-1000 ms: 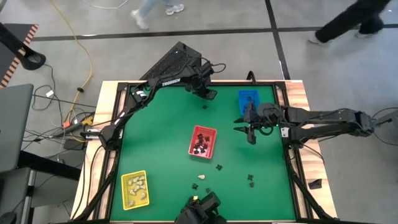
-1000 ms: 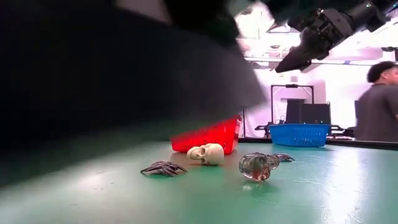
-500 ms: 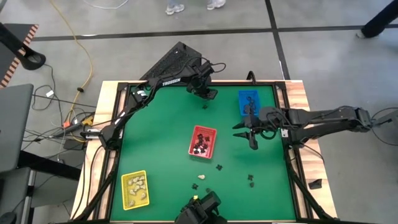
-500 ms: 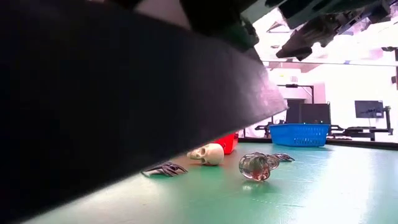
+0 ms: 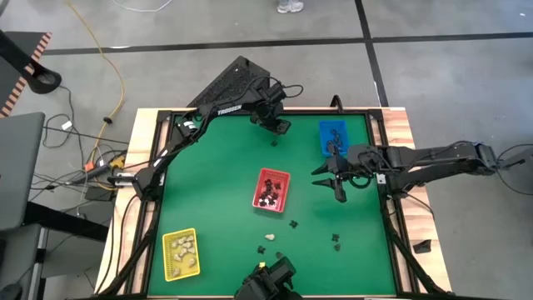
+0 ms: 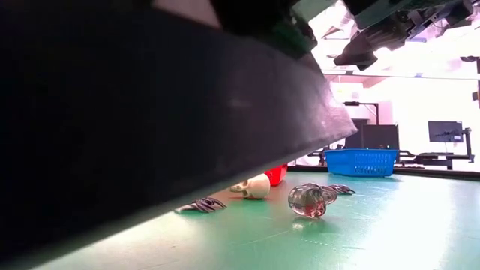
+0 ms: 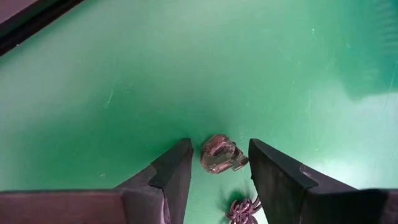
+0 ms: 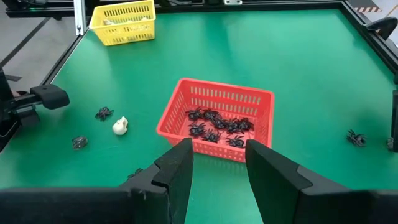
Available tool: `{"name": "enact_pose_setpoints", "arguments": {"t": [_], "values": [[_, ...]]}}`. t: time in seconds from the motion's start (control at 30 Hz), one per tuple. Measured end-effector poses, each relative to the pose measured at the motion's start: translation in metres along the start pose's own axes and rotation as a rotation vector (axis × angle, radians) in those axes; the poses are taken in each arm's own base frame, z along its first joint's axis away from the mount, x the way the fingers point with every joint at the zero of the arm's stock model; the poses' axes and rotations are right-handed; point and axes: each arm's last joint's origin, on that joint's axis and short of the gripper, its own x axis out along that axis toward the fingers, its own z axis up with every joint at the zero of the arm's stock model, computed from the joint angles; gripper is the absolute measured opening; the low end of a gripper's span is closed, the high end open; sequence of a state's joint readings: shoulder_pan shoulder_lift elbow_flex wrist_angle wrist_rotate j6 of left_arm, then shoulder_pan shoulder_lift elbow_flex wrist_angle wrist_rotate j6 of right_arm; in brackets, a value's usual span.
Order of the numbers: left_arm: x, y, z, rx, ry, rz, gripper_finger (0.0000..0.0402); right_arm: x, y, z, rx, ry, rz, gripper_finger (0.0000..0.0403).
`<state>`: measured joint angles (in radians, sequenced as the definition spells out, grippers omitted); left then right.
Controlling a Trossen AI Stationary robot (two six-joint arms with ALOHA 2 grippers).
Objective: Sort Halloween decoration
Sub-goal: Put the black skull toy into the blue bin
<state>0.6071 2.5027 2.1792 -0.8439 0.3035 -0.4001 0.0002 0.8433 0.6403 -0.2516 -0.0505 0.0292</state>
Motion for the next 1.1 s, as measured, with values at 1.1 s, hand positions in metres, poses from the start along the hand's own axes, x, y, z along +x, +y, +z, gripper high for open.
{"name": "enact_pose_setpoints", "arguments": {"t": [1.1], "values": [[-0.0093,-0.0055,0.0055,0.065,-0.002,-0.031,0.0109,0.0000,-0.0001,-0.0003,-0.002,0.003,-0.001,0.0178]]}}
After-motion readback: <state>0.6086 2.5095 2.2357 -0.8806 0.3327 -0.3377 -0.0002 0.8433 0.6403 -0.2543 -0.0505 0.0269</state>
